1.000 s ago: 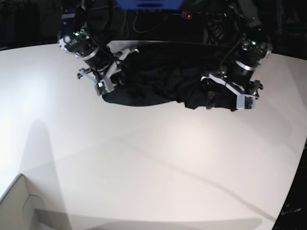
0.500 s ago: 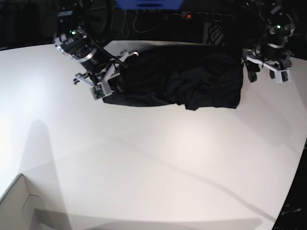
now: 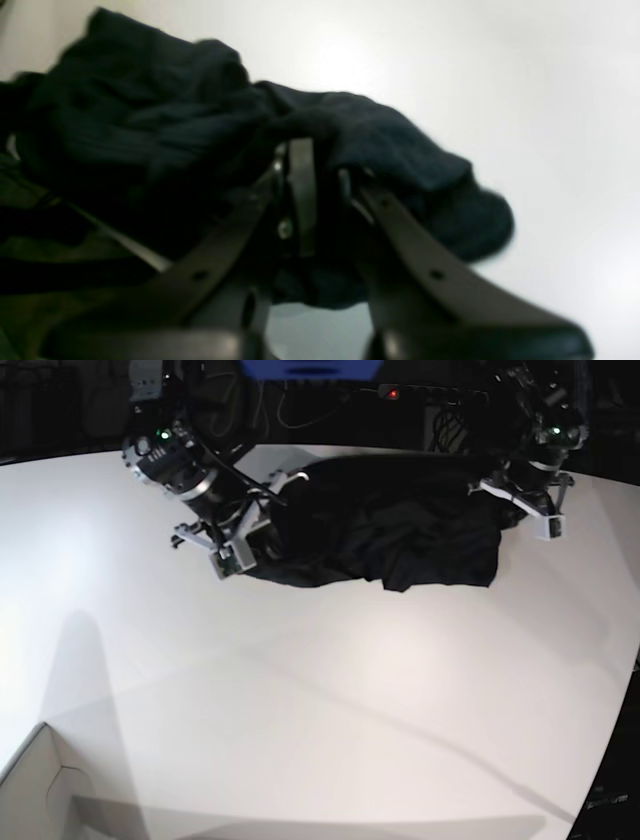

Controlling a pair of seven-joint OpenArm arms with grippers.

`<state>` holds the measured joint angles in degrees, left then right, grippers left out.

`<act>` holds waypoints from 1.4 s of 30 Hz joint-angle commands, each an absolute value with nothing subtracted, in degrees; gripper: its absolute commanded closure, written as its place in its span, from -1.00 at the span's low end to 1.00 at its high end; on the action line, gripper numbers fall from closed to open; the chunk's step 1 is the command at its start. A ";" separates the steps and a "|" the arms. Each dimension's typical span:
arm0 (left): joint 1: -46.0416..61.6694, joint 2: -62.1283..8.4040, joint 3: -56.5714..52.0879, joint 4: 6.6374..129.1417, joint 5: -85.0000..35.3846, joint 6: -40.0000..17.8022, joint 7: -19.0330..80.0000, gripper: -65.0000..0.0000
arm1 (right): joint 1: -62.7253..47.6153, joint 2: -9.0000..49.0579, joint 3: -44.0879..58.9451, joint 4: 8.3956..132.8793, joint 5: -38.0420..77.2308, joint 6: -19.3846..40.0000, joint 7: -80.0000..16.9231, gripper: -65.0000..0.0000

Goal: Layout the t-shirt on the table in an organized manner, then fold the t-shirt properly
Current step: 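Fold the strip in half, bringing the right gripper's end onto the left gripper's end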

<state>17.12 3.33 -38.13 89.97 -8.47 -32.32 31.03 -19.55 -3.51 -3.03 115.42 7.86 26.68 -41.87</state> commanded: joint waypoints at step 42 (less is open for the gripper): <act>19.74 4.97 -31.34 92.79 -8.92 -32.75 31.08 0.99 | -1.01 -9.00 -38.20 92.70 -1.80 26.86 -30.29 0.78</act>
